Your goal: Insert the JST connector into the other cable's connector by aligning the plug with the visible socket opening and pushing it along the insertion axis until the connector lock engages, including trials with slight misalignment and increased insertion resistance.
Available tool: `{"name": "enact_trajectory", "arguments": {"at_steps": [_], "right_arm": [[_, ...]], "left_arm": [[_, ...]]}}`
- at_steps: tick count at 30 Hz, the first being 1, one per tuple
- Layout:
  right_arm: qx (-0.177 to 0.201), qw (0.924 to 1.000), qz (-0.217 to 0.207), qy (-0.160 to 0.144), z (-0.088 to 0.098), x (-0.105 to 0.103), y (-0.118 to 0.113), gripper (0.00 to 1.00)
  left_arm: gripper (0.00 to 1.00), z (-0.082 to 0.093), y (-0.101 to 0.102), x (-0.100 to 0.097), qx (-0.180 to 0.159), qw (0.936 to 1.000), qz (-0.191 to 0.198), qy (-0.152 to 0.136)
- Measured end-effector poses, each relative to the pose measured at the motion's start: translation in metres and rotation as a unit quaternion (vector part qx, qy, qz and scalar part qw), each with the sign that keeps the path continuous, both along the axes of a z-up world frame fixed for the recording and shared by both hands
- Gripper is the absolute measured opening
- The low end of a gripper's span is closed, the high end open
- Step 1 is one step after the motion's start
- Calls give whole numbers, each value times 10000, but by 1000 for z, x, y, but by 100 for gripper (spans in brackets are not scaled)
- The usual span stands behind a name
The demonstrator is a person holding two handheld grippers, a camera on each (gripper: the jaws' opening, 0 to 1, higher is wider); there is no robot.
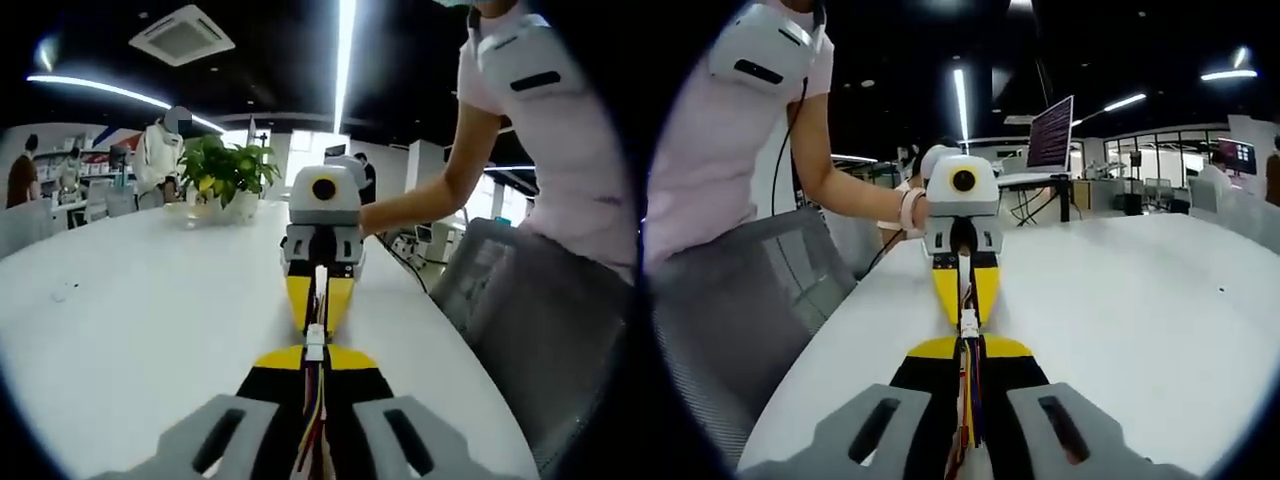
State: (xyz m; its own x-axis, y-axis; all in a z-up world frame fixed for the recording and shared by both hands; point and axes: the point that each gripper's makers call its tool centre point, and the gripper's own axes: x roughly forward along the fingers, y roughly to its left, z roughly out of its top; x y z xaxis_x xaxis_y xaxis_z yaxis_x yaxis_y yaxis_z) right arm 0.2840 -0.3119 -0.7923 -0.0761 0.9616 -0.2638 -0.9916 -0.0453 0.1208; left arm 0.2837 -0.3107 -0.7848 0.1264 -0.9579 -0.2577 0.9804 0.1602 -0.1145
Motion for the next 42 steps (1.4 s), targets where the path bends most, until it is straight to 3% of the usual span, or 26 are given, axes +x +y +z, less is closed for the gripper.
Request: {"name": "enact_trajectory", "arguments": {"at_steps": [10, 17, 31, 42], "right_arm": [[2, 9999, -10, 110, 1, -2, 1, 3], [1, 9999, -135, 29, -3, 9, 2, 3], [-206, 9988, -430, -120, -25, 31, 2, 4], [-450, 9972, -549, -217, -40, 37, 3, 4]], "left_arm": [[0, -1, -1, 0, -1, 10000, -38, 61], [0, -7, -1, 13, 70, 9999, 16, -80], [0, -28, -4, 38, 367, 9993, 65, -97], [1, -43, -4, 43, 525, 9985, 121, -123]]}}
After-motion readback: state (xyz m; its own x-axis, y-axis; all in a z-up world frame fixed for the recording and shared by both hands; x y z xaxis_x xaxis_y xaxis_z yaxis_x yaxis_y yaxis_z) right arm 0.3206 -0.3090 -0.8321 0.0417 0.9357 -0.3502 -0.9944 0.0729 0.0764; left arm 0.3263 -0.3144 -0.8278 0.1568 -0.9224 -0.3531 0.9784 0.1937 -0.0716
